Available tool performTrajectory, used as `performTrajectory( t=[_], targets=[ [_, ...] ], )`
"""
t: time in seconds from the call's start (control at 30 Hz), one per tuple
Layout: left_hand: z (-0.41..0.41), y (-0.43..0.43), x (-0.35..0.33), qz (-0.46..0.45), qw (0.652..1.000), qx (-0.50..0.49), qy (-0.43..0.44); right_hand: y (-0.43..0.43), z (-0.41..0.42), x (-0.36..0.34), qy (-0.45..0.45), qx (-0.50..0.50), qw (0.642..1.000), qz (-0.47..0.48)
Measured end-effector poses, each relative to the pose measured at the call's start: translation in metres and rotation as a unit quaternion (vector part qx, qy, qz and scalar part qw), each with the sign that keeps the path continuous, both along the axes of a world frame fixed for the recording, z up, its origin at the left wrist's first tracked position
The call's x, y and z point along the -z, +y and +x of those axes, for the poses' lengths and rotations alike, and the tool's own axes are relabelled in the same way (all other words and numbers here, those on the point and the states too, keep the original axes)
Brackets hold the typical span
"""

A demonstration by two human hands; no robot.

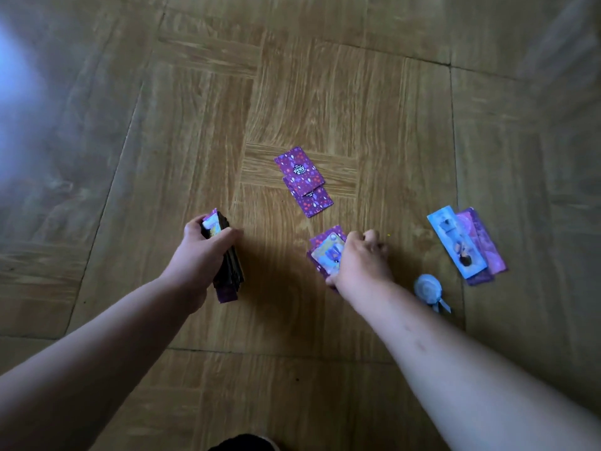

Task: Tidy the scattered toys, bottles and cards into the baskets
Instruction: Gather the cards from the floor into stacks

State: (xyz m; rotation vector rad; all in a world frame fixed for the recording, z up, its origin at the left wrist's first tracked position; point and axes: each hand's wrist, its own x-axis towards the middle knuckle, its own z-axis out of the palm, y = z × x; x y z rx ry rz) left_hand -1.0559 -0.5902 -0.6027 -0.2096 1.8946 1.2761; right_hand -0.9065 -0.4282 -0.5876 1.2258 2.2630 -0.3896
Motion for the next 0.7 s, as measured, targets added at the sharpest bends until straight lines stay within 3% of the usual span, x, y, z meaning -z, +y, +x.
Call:
performTrajectory(
  t=[0.7],
  targets=[
    [0.005, 0.023, 0.002, 0.018, 1.000, 0.022, 0.007, -0.006, 0.001, 0.009, 0.019, 0.060, 0.998, -0.021]
  ],
)
